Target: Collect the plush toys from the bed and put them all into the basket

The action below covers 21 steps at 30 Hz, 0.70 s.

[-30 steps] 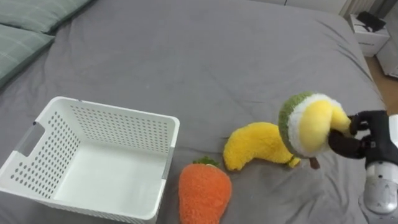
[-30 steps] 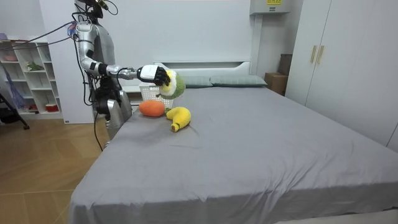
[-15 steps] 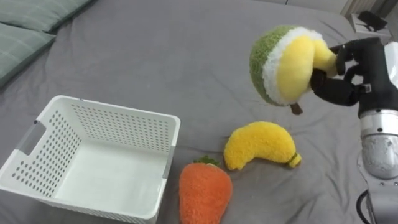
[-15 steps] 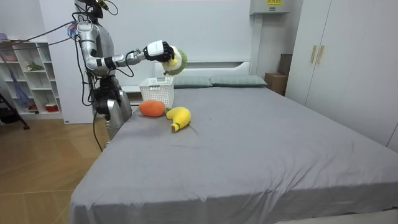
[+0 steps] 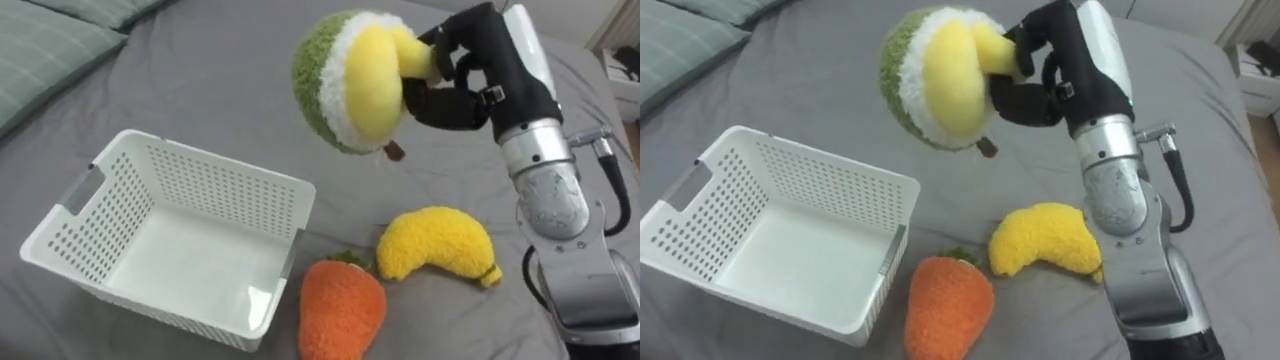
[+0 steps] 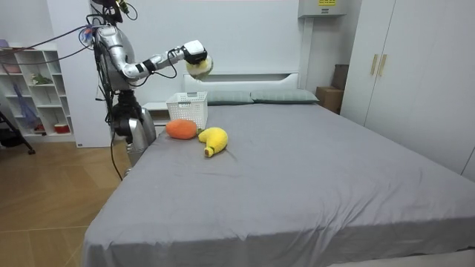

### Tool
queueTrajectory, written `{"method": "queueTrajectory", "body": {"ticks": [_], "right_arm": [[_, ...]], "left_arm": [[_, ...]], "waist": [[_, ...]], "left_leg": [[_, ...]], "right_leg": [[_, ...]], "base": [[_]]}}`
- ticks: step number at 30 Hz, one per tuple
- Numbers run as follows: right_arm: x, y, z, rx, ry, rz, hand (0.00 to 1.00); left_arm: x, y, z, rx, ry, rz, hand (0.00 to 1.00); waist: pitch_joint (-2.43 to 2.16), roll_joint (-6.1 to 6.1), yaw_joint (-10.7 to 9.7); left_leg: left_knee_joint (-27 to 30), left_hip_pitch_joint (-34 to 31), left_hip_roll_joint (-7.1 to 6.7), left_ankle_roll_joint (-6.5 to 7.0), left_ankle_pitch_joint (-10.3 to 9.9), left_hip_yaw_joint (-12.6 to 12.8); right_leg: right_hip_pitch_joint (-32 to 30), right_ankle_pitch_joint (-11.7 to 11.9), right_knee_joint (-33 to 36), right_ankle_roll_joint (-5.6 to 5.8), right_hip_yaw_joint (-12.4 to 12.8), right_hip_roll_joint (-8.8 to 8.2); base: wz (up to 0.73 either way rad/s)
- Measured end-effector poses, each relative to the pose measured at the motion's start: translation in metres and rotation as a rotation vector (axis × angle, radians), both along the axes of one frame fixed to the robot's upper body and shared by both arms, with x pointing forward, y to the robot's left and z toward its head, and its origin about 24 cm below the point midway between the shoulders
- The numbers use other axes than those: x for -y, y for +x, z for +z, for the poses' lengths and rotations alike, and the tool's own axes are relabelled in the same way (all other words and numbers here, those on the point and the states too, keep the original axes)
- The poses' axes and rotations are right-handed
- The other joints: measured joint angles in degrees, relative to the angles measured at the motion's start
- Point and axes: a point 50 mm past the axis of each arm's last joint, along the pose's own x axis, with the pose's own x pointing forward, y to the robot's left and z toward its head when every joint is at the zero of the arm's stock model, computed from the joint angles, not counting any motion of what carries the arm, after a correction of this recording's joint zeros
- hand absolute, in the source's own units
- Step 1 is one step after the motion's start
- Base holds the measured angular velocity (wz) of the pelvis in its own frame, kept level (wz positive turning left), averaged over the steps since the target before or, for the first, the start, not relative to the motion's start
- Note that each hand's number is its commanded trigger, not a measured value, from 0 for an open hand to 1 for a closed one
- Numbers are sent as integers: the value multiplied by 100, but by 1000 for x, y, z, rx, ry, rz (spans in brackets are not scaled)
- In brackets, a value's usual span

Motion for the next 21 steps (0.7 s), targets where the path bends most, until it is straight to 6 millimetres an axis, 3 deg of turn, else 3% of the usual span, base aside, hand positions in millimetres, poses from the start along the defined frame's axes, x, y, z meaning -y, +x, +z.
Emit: {"method": "queueTrajectory", "body": {"ticks": [6,11,15,21], "right_arm": [[-29,-2,-11,-91,-30,136,100],[-45,-6,-19,-149,-51,211,100],[-56,0,-40,-240,-94,232,100],[-69,4,-52,-303,-127,249,100]], "left_arm": [[3,2,-1,-23,9,-27,0],[3,10,0,-16,0,-41,0],[5,20,1,13,1,-69,0],[8,26,1,8,3,-86,0]], "waist": [[47,-55,504],[71,-100,707],[72,-99,957],[79,-116,1113]], "left_leg": [[2,-29,-25,17,32,-83],[104,-192,-49,19,36,-227],[98,-241,-52,20,59,-230],[92,-326,-86,4,100,-348]], "right_leg": [[13,5,2,9,-192,-36],[-44,21,6,34,-345,-45],[-105,25,13,36,-349,-49],[-177,27,-11,34,-423,-52]], "base": [[11],[16],[2],[6]]}}
